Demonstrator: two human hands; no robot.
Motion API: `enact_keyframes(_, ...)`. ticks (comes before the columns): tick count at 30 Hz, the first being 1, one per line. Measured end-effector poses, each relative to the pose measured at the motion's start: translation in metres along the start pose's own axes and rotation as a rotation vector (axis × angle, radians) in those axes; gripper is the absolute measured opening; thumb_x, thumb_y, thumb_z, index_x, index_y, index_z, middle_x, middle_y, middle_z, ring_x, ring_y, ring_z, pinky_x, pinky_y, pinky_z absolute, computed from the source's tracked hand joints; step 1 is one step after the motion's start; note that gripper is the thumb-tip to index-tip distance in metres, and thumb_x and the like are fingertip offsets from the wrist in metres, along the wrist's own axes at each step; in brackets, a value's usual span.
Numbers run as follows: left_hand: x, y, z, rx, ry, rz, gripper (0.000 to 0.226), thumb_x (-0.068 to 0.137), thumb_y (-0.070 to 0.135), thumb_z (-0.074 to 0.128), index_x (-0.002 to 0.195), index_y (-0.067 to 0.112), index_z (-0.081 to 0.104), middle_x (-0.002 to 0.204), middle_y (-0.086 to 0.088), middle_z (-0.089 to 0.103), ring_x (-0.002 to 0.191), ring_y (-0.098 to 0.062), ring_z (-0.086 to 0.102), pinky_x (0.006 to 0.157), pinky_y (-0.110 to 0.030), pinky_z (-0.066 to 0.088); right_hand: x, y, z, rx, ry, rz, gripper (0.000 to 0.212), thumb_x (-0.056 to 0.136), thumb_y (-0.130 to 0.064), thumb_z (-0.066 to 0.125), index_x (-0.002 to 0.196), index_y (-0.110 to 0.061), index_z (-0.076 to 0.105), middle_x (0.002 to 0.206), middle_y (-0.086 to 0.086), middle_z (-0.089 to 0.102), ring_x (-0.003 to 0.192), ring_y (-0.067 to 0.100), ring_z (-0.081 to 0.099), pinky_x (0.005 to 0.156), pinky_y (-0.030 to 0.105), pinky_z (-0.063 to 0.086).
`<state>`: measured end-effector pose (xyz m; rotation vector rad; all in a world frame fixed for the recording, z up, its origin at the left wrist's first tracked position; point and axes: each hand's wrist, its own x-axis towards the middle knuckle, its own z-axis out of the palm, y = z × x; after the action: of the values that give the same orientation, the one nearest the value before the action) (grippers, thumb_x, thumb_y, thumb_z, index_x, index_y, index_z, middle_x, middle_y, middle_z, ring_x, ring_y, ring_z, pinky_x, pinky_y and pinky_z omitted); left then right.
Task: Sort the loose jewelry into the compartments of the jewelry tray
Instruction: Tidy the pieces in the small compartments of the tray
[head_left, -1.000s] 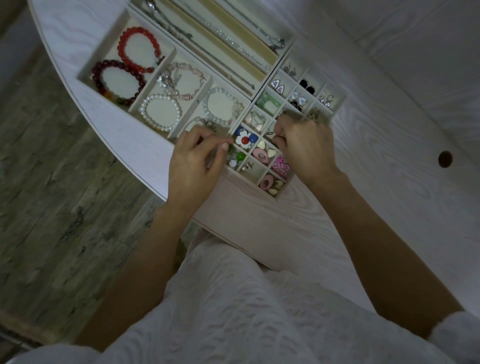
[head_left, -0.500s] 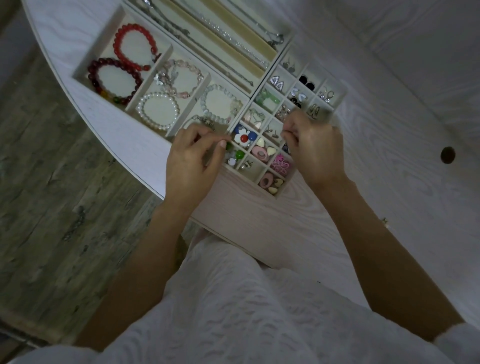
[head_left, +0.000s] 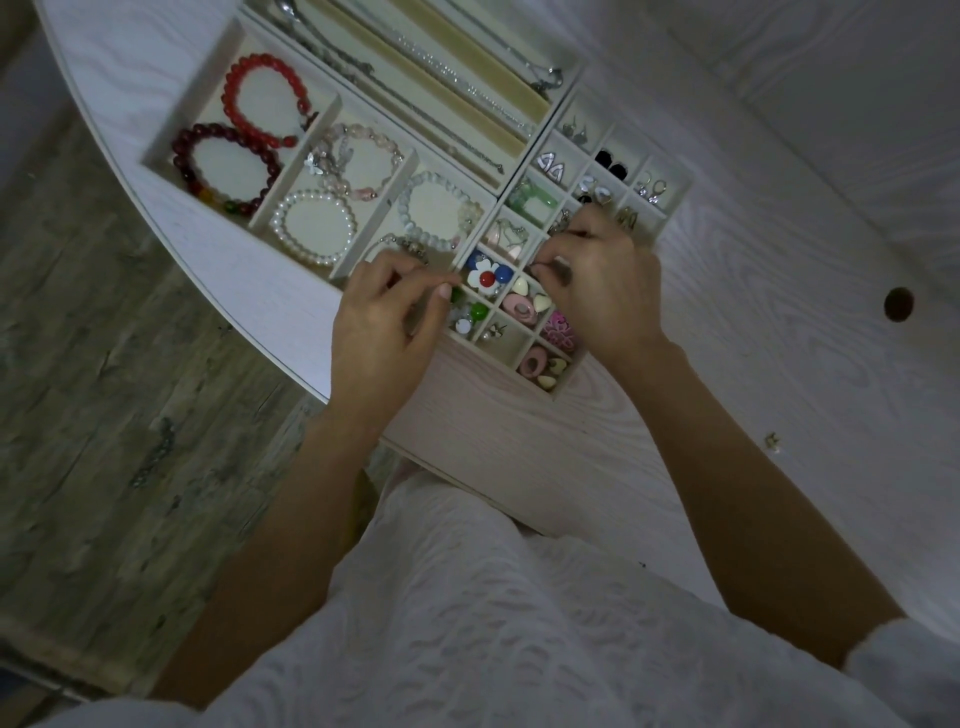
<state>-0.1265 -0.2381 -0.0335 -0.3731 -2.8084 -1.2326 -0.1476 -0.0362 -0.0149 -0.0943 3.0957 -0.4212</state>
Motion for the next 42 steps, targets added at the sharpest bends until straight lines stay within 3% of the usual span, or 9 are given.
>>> enact_keyframes(8, 0.000, 0.003, 0.000, 0.043, 0.017, 0.040, 0.019, 0.093, 0.017, 0.057, 0.102, 0.010, 0.072, 0.092, -0.011, 0.061, 0.086, -0.018, 0.048, 0.072, -0.029, 0.038, -0.005, 0.002, -0.014, 0.067, 0.030, 0.016, 0.008, 0.083, -0.017, 0.068, 0.087, -0.011, 0.072, 0.094, 0.006, 0.064, 0.078, 0.016, 0.060, 0.062, 0.027, 0.048)
enact_keyframes(10, 0.000, 0.009, 0.001, 0.073, -0.005, 0.083, 0.019, 0.092, 0.021, 0.059, 0.100, 0.011, 0.073, 0.091, -0.010, 0.062, 0.084, -0.021, 0.050, 0.073, -0.025, 0.034, -0.022, 0.011, -0.031, 0.097, 0.105, 0.073, 0.010, 0.085, -0.020, 0.066, 0.090, -0.013, 0.071, 0.095, 0.004, 0.063, 0.079, 0.009, 0.055, 0.063, 0.022, 0.041)
enact_keyframes(13, -0.002, 0.024, 0.007, 0.093, -0.069, 0.166, 0.020, 0.088, 0.026, 0.062, 0.100, 0.014, 0.073, 0.092, -0.009, 0.062, 0.084, -0.023, 0.050, 0.073, -0.025, 0.033, -0.074, 0.037, -0.053, 0.099, 0.177, 0.269, 0.014, 0.089, -0.021, 0.062, 0.098, -0.015, 0.070, 0.093, 0.003, 0.062, 0.076, 0.007, 0.050, 0.064, 0.020, 0.035)
enact_keyframes(18, -0.012, 0.051, 0.028, 0.165, -0.194, 0.270, 0.021, 0.086, 0.028, 0.064, 0.095, 0.011, 0.072, 0.096, -0.010, 0.063, 0.090, -0.027, 0.054, 0.080, -0.034, 0.042, -0.180, 0.101, -0.061, -0.048, 0.049, 0.657, 0.034, 0.088, -0.019, 0.063, 0.121, -0.012, 0.060, 0.120, 0.019, 0.051, 0.103, 0.036, 0.048, 0.084, 0.040, 0.041)
enact_keyframes(22, -0.017, 0.078, 0.043, 0.198, -0.275, 0.305, 0.026, 0.084, 0.032, 0.062, 0.100, 0.013, 0.071, 0.094, -0.009, 0.063, 0.091, -0.027, 0.052, 0.081, -0.035, 0.042, -0.225, 0.140, -0.047, 0.130, -0.003, 0.950, 0.053, 0.083, -0.019, 0.069, 0.133, -0.018, 0.050, 0.131, 0.020, 0.039, 0.109, 0.039, 0.048, 0.093, 0.042, 0.041)
enact_keyframes(29, -0.021, 0.098, 0.058, 0.333, -0.366, 0.239, 0.032, 0.082, 0.031, 0.055, 0.104, 0.015, 0.070, 0.093, -0.008, 0.064, 0.087, -0.030, 0.054, 0.076, -0.037, 0.044, -0.183, 0.118, -0.024, 0.285, 0.201, 0.676, 0.012, 0.084, -0.003, 0.060, 0.093, -0.003, 0.068, 0.096, 0.017, 0.062, 0.081, 0.031, 0.060, 0.074, 0.032, 0.044)
enact_keyframes(34, -0.023, 0.092, 0.059, 0.366, -0.307, 0.188, 0.024, 0.083, 0.023, 0.055, 0.099, 0.015, 0.072, 0.088, -0.006, 0.066, 0.083, -0.032, 0.056, 0.074, -0.039, 0.047, -0.153, 0.091, -0.019, 0.328, 0.108, 0.407, 0.006, 0.079, -0.004, 0.059, 0.084, -0.004, 0.063, 0.079, 0.013, 0.060, 0.063, 0.026, 0.056, 0.058, 0.033, 0.047)
enact_keyframes(38, -0.031, 0.092, 0.054, 0.278, -0.219, 0.223, 0.019, 0.090, 0.022, 0.059, 0.101, 0.012, 0.071, 0.093, -0.007, 0.066, 0.084, -0.030, 0.056, 0.077, -0.036, 0.041, -0.141, 0.070, -0.028, 0.558, 0.070, 0.364, 0.010, 0.084, -0.004, 0.054, 0.085, -0.008, 0.062, 0.076, 0.005, 0.062, 0.065, 0.018, 0.055, 0.063, 0.035, 0.048)
enact_keyframes(42, -0.051, 0.069, 0.028, 0.263, -0.051, 0.032, 0.019, 0.091, 0.016, 0.059, 0.106, 0.011, 0.069, 0.101, -0.008, 0.066, 0.090, -0.029, 0.056, 0.080, -0.032, 0.037, -0.116, 0.036, -0.037, 0.853, -0.012, 0.318, 0.016, 0.085, 0.000, 0.054, 0.087, -0.007, 0.068, 0.086, 0.009, 0.064, 0.075, 0.020, 0.063, 0.071, 0.030, 0.053)
